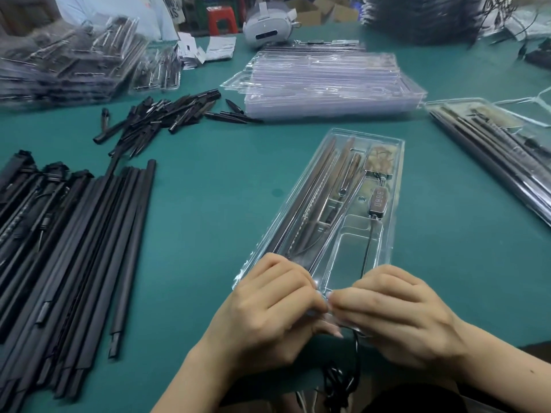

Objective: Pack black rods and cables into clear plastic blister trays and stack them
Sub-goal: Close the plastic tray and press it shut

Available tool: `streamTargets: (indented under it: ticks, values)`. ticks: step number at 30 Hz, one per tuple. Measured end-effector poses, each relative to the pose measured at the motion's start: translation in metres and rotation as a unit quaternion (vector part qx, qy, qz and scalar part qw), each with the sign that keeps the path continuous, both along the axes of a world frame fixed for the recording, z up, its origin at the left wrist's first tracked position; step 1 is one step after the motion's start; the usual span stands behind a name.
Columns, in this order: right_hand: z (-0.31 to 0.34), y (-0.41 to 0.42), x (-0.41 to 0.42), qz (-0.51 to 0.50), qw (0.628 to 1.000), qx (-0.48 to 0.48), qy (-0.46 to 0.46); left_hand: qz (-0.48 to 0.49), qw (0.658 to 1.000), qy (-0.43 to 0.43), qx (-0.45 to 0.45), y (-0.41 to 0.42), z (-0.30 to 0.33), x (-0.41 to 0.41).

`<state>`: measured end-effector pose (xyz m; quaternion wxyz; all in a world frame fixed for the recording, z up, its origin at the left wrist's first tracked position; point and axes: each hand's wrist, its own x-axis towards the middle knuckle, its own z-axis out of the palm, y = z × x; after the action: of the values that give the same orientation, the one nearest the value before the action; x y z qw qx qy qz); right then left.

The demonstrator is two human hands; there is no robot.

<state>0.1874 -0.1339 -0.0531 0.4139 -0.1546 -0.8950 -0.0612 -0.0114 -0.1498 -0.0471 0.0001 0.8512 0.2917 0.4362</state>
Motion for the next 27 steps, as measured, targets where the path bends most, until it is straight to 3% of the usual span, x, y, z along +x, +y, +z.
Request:
streamTargets:
  ticks: [13, 27]
  values:
    - [0.006, 0.003, 0.015, -0.003, 0.998, -0.06, -0.035, -0.008, 0.999, -0.001, 0.032, 0.0, -0.001, -0.004]
    - [0.002, -0.004, 0.01, -0.029, 0.992, -0.123, 0.013, 0.029, 0.999, -0.001, 0.04, -0.002, 0.004, -0.004]
